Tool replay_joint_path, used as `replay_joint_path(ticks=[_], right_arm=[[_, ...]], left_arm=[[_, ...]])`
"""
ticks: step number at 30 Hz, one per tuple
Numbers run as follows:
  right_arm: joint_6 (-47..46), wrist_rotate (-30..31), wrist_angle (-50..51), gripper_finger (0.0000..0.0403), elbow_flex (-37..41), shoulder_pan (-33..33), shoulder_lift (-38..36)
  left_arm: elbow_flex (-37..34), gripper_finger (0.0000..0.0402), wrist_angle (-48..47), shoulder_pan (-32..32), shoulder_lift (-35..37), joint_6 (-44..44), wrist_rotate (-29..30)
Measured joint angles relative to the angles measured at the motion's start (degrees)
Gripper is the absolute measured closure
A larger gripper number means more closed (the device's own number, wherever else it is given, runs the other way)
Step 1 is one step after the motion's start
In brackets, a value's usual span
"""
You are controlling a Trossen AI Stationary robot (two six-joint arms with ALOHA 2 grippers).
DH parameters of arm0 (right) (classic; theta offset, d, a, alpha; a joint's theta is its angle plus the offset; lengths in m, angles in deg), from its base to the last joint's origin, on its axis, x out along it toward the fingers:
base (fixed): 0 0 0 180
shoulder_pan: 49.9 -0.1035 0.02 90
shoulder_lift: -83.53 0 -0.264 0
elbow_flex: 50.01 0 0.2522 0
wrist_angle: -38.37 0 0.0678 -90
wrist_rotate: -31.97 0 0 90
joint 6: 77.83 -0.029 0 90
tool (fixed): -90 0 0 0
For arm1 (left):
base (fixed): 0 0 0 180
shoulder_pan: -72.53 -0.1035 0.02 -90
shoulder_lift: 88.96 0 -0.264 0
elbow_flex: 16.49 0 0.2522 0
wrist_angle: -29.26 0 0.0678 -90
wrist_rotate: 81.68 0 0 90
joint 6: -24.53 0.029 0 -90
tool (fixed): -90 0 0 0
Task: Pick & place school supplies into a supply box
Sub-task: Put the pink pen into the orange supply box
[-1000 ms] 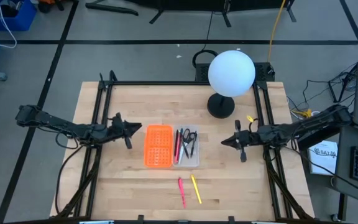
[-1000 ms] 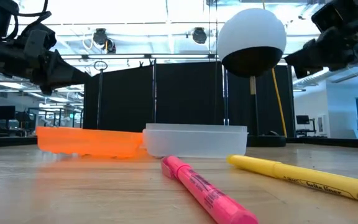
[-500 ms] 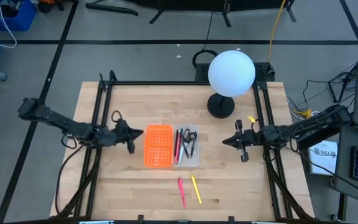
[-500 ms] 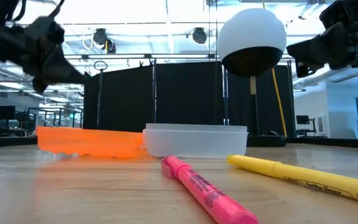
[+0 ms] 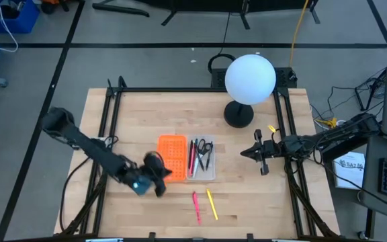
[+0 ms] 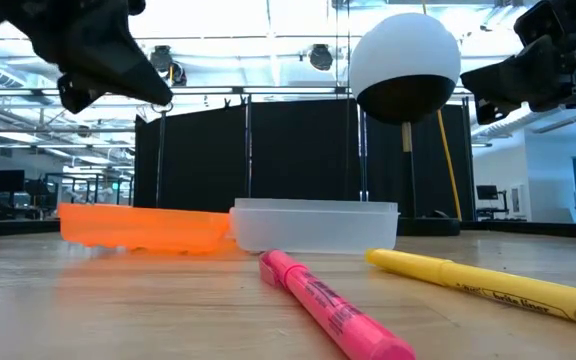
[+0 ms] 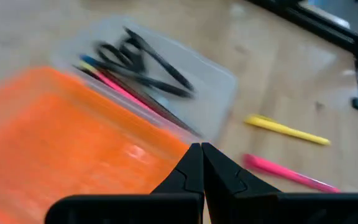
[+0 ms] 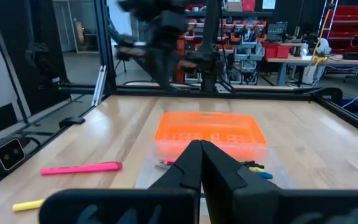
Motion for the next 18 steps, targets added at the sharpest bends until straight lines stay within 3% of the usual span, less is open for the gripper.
replay_joint_path(ticks=[5,8,12,18], right_arm=[[-0.18,-0.49,0.03,0.0403,0.04,0.00,-0.02],[-0.82,-4.09,0.29,0.0403,0.04,-0.02,0.02],[-1.70,-8.79,-0.02,0.0403,0.04,-0.02,0.02],[-2.35,-9.58,-0.14,0.0403,0.07,-0.02,0.04]], left_arm=[[10.92,0.0398,-0.82,4.61,-13.09,-7.51,0.05],[19.65,0.0398,-3.95,6.48,-20.92,-8.09,-0.13],[32.71,0.0398,-14.73,6.84,-29.76,-8.92,-3.34],[49.02,0.0398,-31.78,3.86,-37.92,-16.37,-10.15]])
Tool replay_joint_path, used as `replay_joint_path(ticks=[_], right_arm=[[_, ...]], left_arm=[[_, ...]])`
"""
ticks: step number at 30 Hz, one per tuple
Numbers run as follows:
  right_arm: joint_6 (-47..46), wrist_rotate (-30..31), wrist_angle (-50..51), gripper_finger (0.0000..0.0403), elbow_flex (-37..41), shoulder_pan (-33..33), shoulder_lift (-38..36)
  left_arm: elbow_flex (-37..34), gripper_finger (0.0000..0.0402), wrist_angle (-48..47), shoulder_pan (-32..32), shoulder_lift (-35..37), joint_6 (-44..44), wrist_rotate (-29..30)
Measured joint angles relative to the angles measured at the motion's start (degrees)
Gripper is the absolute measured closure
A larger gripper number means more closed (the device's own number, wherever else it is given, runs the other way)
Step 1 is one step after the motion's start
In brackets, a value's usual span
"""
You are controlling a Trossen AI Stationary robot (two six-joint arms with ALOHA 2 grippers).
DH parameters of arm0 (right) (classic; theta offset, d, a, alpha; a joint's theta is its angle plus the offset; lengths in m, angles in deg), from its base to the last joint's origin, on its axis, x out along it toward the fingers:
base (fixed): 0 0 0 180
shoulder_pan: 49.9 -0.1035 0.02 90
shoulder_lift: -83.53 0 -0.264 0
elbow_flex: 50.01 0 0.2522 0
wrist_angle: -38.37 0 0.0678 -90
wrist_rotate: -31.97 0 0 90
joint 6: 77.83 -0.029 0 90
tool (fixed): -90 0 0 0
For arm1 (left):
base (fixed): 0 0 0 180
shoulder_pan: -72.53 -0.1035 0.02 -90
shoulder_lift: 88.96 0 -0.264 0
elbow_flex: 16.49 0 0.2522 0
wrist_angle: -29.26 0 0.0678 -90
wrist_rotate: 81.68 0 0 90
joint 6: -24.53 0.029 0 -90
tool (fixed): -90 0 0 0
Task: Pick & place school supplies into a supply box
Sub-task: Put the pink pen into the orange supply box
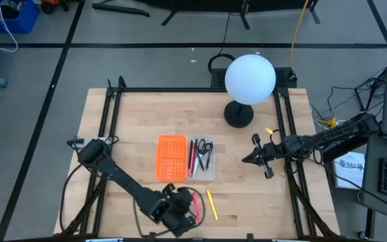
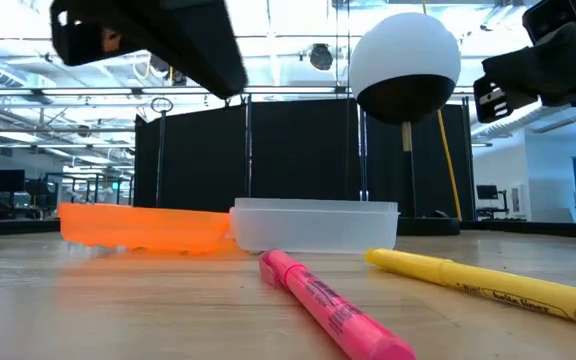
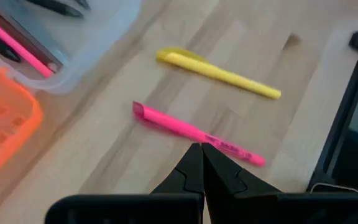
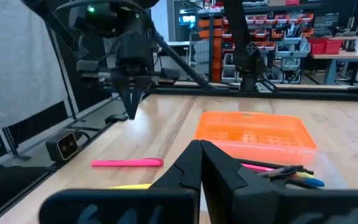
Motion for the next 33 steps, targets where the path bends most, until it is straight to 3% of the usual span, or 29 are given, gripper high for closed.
replay_joint_path(ticks=[6,11,18,25,33], right_arm=[[-0.46,0.00,-0.08,0.0403,0.00,0.00,-0.02],[0.23,0.42,0.07,0.0403,0.00,0.00,-0.02],[0.89,0.55,-0.75,0.0403,0.02,0.00,0.00],[2.51,1.88,-3.82,0.0403,0.02,0.00,-0.04],[-0.14,2.38,-3.76,0.0403,0.02,0.02,0.09]], left_arm=[[4.63,0.0392,-3.84,-2.90,-1.49,13.33,-3.90],[4.63,0.0387,-9.50,-8.11,-1.52,15.90,-13.36],[5.26,0.0386,-12.25,-11.66,-1.51,36.78,-13.79],[12.15,0.0385,-14.46,-15.56,-4.73,44.69,-13.84],[18.24,0.0384,-12.53,-13.78,-6.78,71.22,-12.84]])
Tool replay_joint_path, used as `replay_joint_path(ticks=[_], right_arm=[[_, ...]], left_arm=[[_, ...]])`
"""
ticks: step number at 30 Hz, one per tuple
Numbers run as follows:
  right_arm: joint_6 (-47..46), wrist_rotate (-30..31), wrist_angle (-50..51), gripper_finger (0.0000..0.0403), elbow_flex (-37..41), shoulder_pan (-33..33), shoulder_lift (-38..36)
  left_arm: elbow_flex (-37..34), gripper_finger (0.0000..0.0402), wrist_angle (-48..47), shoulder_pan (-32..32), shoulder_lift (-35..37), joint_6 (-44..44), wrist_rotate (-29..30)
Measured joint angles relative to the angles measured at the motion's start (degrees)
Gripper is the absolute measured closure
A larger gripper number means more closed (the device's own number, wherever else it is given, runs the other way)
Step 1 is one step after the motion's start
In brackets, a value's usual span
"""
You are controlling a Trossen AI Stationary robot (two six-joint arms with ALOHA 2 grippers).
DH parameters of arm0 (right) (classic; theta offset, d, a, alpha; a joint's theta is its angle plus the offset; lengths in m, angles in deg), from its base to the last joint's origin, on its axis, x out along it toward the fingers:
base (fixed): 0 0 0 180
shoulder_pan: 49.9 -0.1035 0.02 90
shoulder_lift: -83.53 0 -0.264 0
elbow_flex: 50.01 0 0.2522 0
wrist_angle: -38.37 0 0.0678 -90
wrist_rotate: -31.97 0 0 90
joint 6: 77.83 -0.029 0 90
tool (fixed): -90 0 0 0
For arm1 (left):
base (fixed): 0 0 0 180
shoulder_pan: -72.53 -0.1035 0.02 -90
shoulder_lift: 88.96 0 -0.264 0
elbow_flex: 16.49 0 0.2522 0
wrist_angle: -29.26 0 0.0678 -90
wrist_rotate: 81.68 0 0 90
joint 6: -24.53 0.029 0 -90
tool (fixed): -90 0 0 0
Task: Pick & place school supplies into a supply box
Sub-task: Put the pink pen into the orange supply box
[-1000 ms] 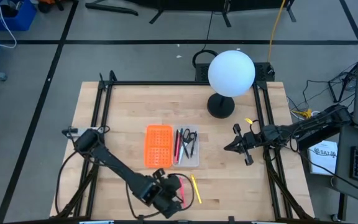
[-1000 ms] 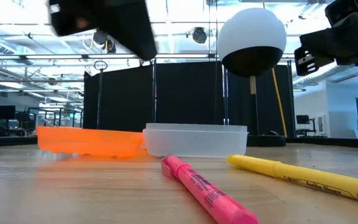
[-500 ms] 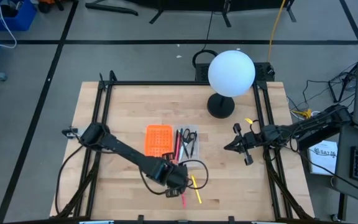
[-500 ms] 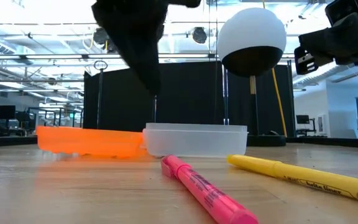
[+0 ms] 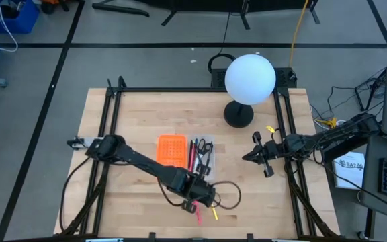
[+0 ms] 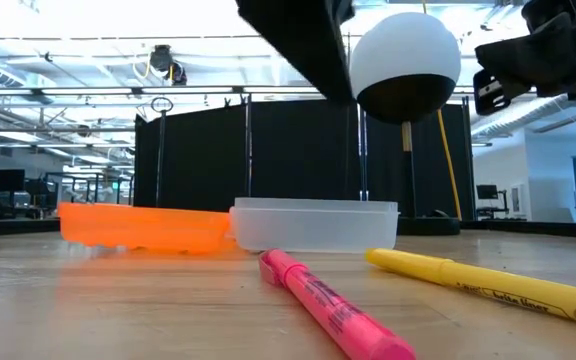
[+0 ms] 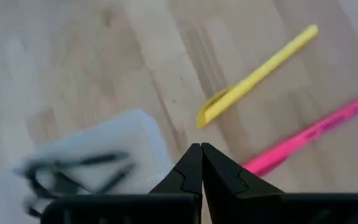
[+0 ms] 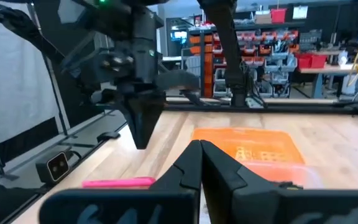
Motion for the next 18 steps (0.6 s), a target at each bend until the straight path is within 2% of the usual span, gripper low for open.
replay_joint_path(ticks=[4,8,12,18], right_arm=[[-0.89,0.00,0.43,0.0403,0.00,0.00,0.00],[-0.62,0.06,-0.38,0.0403,0.00,0.00,-0.02],[-0.71,0.04,0.10,0.0403,0.00,0.00,0.04],[-0.49,0.04,0.39,0.0403,0.00,0.00,0.04]], left_arm=[[-0.13,0.0384,2.80,2.61,-0.27,10.56,4.62],[-0.18,0.0366,4.53,3.76,-1.27,16.78,3.92],[-0.14,0.0311,5.02,3.27,-1.64,20.28,-2.59],[-0.25,0.0204,5.62,3.31,-2.66,24.21,-5.11]])
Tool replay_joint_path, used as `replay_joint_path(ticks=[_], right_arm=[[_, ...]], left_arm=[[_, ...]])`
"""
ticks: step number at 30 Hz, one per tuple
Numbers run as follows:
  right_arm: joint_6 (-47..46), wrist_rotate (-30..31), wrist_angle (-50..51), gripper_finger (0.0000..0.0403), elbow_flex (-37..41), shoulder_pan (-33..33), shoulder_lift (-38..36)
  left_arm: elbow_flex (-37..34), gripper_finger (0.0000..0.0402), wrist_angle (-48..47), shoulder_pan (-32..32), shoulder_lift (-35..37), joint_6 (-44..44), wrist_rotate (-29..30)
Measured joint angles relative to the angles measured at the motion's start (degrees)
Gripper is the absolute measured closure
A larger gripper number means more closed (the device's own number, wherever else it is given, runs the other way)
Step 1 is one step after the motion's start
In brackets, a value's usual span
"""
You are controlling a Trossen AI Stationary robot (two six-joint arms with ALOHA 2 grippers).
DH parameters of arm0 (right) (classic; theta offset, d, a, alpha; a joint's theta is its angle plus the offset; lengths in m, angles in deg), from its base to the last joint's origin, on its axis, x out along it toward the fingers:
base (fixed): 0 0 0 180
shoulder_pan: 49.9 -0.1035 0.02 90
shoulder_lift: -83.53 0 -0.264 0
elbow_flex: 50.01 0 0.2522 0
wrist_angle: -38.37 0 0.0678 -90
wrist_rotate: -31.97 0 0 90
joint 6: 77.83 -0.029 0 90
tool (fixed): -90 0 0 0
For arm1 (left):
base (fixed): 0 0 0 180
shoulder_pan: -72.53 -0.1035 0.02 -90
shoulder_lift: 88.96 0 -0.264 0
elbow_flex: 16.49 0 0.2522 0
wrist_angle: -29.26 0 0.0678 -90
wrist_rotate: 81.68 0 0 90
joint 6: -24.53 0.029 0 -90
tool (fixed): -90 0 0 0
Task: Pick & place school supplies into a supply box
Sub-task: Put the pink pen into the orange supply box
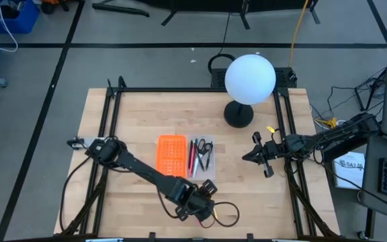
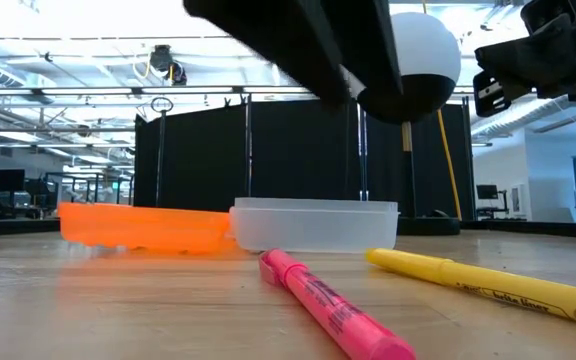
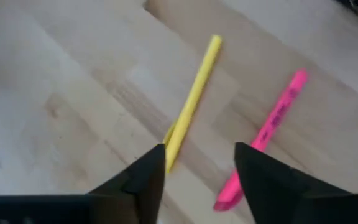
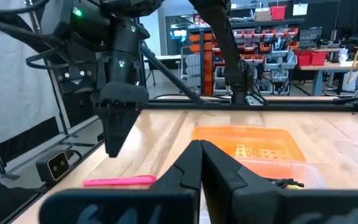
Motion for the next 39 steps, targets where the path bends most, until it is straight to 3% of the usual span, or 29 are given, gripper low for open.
replay_joint_path(ticks=[5,20,39], right_arm=[[0.22,0.00,-0.78,0.0403,0.00,0.00,-0.02],[0.20,0.00,0.30,0.0403,0.00,-0.01,-0.02],[-0.18,0.00,2.10,0.0403,0.00,-0.02,0.11]], left_arm=[[-1.16,0.0168,-0.11,-0.49,-0.02,3.41,-7.04],[-1.17,0.0207,-0.03,-3.25,-3.15,2.18,-13.01],[-0.98,0.0215,-3.12,-2.87,-8.28,12.23,-11.89]])
